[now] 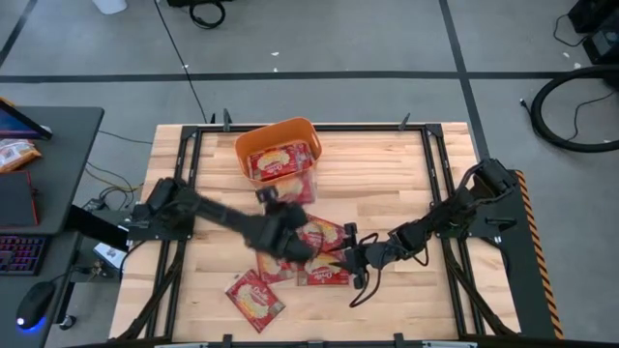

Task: Sort popcorn bags into baskets
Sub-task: Put the red popcorn bag into the orange bin

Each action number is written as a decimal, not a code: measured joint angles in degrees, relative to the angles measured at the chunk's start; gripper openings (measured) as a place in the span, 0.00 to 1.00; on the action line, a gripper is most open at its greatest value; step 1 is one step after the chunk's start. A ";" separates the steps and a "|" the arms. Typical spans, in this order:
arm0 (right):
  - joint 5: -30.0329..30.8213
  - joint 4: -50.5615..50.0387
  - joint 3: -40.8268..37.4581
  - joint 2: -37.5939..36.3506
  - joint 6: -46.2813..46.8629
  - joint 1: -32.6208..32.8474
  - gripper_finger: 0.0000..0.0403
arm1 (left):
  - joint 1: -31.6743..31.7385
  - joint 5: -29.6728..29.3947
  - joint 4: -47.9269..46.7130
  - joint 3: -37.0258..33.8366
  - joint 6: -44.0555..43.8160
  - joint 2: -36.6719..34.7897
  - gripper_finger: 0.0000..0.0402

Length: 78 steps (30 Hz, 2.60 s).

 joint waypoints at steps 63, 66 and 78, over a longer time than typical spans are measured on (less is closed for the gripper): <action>10.18 -0.37 0.02 -0.02 -0.32 7.81 0.42 | -7.56 49.48 18.16 -2.08 4.36 1.28 0.46; 10.16 1.24 0.02 -0.02 -1.96 7.52 0.42 | -12.16 48.03 18.39 -2.10 -0.73 2.07 0.46; 10.95 6.49 0.04 -0.02 -7.06 5.85 0.42 | -27.23 43.22 18.86 -2.08 -9.01 10.02 0.46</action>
